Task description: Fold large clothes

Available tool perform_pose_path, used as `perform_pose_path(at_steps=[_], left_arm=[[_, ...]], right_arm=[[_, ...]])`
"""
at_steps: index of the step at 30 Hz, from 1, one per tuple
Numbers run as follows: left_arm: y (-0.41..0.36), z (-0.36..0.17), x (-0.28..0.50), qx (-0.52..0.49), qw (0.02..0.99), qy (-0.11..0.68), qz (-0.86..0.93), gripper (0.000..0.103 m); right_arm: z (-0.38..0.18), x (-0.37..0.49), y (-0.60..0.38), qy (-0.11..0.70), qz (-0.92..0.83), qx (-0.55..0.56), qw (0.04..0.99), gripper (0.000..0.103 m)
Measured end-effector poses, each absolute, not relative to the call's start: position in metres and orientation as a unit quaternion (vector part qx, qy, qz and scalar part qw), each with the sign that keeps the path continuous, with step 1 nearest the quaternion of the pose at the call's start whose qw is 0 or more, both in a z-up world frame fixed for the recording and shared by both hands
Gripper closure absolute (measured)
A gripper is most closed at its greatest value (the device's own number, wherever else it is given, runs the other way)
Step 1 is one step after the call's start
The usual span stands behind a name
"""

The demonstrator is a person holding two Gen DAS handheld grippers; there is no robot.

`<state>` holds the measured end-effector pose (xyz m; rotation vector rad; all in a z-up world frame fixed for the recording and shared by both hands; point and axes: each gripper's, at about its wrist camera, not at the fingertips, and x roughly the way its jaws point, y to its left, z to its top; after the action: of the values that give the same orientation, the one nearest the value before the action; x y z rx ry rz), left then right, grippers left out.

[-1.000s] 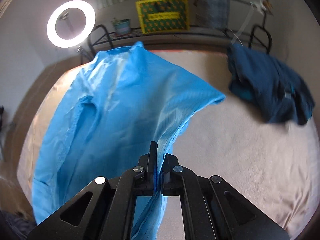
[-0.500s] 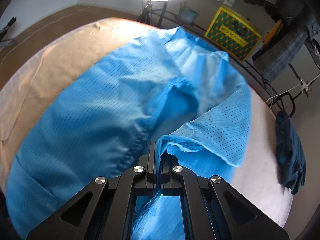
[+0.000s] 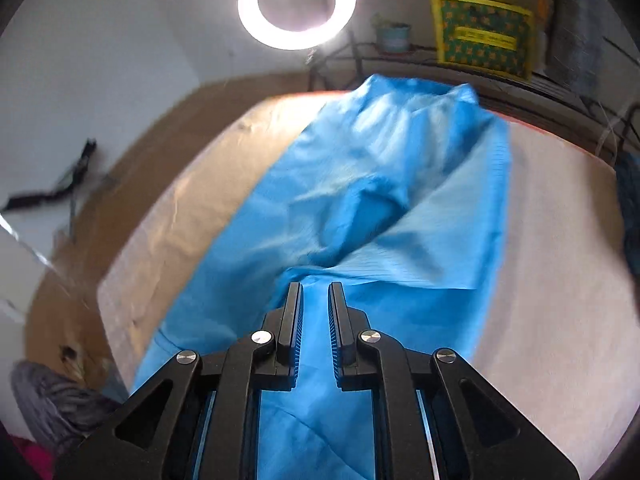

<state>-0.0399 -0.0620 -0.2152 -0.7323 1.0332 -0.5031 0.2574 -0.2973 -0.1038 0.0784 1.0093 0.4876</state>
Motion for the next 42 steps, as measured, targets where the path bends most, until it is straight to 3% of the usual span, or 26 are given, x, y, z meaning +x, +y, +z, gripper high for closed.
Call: perform_pose_path(at_steps=[10,15,21,28,33,36,42], left_arm=[[-0.067,-0.214,-0.028,-0.335,0.775,0.481,-0.235,0.09],[-0.066,-0.213,-0.026,-0.333,0.774,0.484,-0.235,0.09],[-0.07,-0.211,-0.023,-0.337,0.771,0.486,-0.237,0.09],[-0.066,-0.211,-0.028,-0.353,0.763,0.486,-0.238,0.087],[-0.063,-0.202,-0.04,-0.334,0.772,0.486,-0.24,0.08],[-0.062,-0.197,-0.048,-0.32,0.775,0.49,-0.238,0.064],[-0.045,-0.173,-0.062,-0.29,0.782,0.49,-0.252,0.064]], right_arm=[[-0.161,0.313,-0.291,0.528,0.141,-0.066,0.835,0.094],[-0.143,0.36,-0.247,0.492,0.168,-0.041,0.853,0.094],[-0.162,0.385,-0.197,0.523,0.205,-0.041,0.826,0.094],[-0.09,0.33,-0.253,0.46,0.254,0.075,0.848,0.094],[-0.056,0.253,-0.299,0.441,0.253,0.081,0.857,0.094],[-0.055,0.204,-0.317,0.449,0.245,0.078,0.855,0.094],[-0.092,0.128,-0.312,0.483,0.249,0.05,0.838,0.094]])
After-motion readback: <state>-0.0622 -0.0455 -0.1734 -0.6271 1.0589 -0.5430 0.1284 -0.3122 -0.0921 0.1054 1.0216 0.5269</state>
